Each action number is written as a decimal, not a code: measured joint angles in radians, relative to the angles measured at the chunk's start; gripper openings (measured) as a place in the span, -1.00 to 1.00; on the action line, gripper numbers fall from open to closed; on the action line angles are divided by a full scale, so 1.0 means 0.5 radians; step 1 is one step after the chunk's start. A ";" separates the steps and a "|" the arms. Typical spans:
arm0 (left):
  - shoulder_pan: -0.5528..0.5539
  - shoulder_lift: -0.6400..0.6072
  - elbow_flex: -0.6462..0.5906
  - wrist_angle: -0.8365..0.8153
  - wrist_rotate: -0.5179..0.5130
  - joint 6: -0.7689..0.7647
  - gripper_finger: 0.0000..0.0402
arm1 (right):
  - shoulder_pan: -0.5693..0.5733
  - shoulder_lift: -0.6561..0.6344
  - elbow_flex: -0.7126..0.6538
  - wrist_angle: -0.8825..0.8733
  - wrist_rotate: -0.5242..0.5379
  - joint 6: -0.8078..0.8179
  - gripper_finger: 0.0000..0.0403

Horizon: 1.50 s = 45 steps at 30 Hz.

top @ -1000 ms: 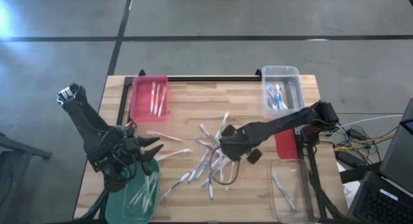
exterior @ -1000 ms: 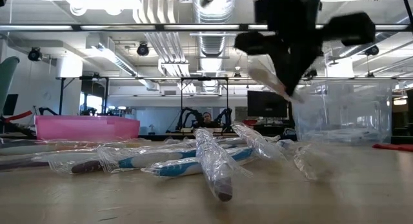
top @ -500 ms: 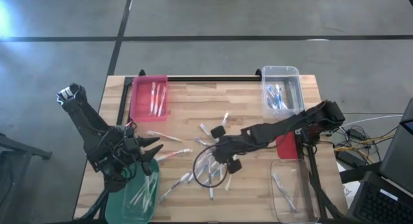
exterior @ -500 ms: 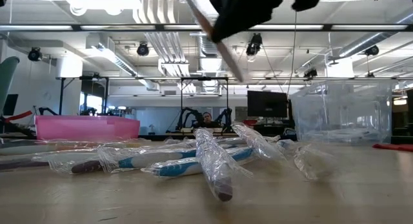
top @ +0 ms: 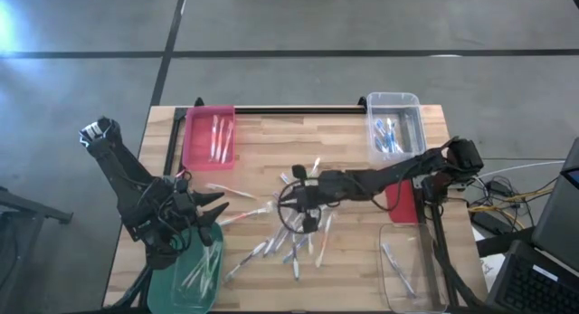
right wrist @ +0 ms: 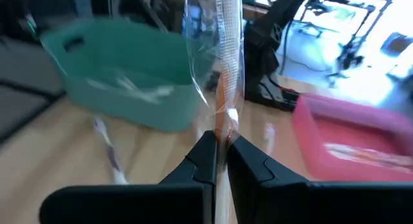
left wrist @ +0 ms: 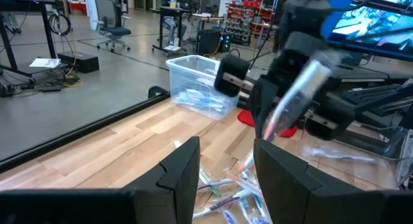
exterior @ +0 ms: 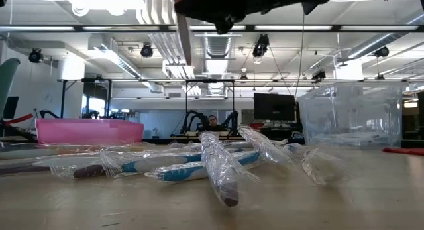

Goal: Pick & Place Toothbrushes
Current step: Put the orange toothbrush into the pink bin

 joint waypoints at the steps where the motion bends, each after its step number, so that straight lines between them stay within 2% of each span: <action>1: 0.000 0.000 0.000 0.000 0.000 0.001 -0.24 | -0.028 0.000 -0.001 0.033 -0.061 0.064 -0.94; 7: -0.002 0.000 0.000 0.000 0.000 0.001 -0.24 | -0.156 0.009 0.017 0.237 -0.554 0.540 -0.94; 11: -0.002 0.000 0.000 0.000 0.000 0.000 -0.24 | -0.172 0.014 0.009 0.464 -0.775 0.631 -0.94; 18: -0.002 0.000 0.000 0.000 0.000 0.001 -0.24 | -0.179 0.011 -0.024 0.532 -0.789 0.579 -0.94; 23: -0.001 0.000 0.000 -0.001 0.000 0.000 -0.24 | -0.228 0.011 -0.092 0.588 -0.689 0.535 -0.94; 30: -0.001 0.000 0.000 0.000 -0.017 0.000 -0.24 | -0.259 -0.012 -0.140 0.654 -0.683 0.555 -0.94; 35: 0.014 0.000 0.000 -0.002 -0.102 0.005 -0.24 | -0.261 -0.042 -0.137 0.656 -0.685 0.500 -0.94; 40: 0.181 0.013 0.000 -0.025 -0.104 0.136 -0.24 | -0.252 -0.054 -0.137 0.678 -0.685 0.507 -0.94; 45: 0.483 0.060 0.000 0.004 0.056 0.292 -0.24 | -0.235 -0.054 -0.131 0.680 -0.686 0.503 -0.94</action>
